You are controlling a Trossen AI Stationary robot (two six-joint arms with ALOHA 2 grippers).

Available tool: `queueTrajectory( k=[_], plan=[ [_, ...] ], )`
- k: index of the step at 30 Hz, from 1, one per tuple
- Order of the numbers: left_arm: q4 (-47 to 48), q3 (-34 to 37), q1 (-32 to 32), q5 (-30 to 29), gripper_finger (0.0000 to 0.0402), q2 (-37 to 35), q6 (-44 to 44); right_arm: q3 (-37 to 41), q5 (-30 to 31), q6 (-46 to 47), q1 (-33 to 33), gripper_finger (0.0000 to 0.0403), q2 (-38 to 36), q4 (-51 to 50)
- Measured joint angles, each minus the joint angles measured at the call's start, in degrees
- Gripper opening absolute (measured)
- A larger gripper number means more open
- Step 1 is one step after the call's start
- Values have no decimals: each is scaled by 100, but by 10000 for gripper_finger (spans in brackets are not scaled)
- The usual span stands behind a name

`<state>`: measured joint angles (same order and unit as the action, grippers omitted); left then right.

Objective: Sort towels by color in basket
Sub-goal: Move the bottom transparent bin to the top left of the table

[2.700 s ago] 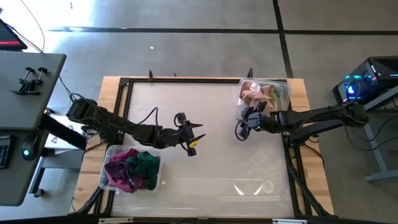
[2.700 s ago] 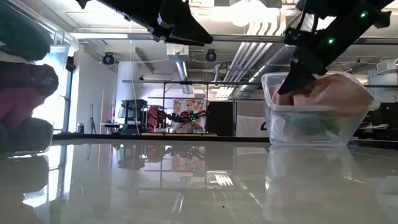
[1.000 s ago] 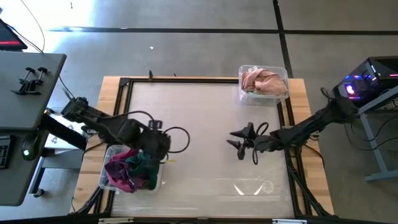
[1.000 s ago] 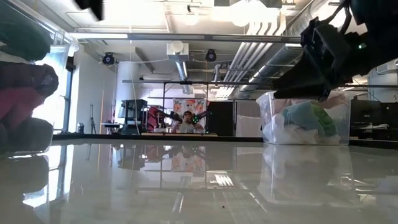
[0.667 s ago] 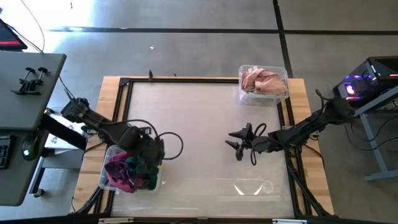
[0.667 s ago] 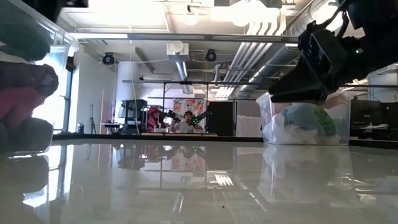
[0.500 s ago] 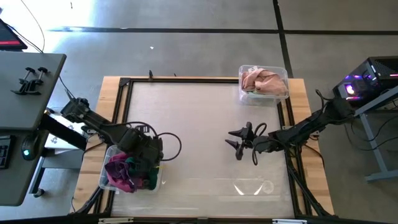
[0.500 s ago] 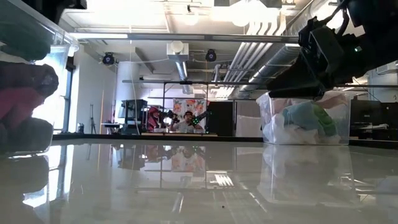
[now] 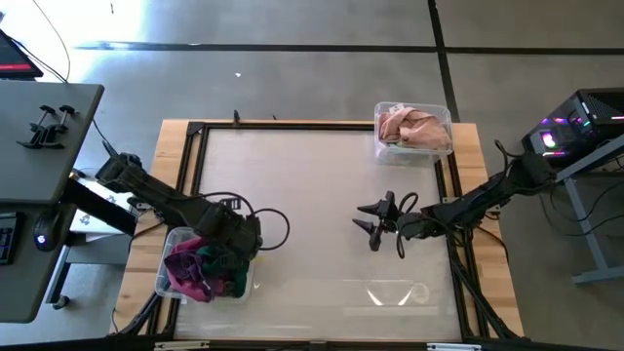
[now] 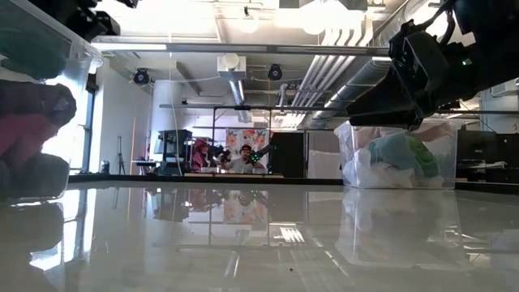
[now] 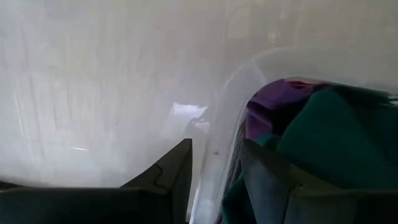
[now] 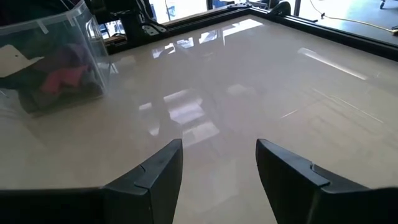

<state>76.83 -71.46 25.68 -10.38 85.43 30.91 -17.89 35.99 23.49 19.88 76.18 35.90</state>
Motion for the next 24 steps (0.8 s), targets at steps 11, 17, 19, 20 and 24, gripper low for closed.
queueTrajectory(
  k=[11, 17, 19, 20, 24],
  plan=[
    [-56, 125, -234, -371, 118, -4, -147, 0, 0, 2, 0, 199, 0, 9],
    [-56, 125, -555, -1014, 88, -4, -1111, 0, 1, -11, 0, 199, 0, 4],
    [-72, 125, -692, -1191, 73, -4, -1580, 0, 1, -17, 0, 199, 0, 2],
    [-77, 125, -762, -1281, 66, -4, -1819, 0, 0, -26, 0, 199, 0, 2],
    [-71, 120, -1138, -2037, 42, -4, -2518, 0, 2, -49, 0, 199, 0, -2]
  ],
)
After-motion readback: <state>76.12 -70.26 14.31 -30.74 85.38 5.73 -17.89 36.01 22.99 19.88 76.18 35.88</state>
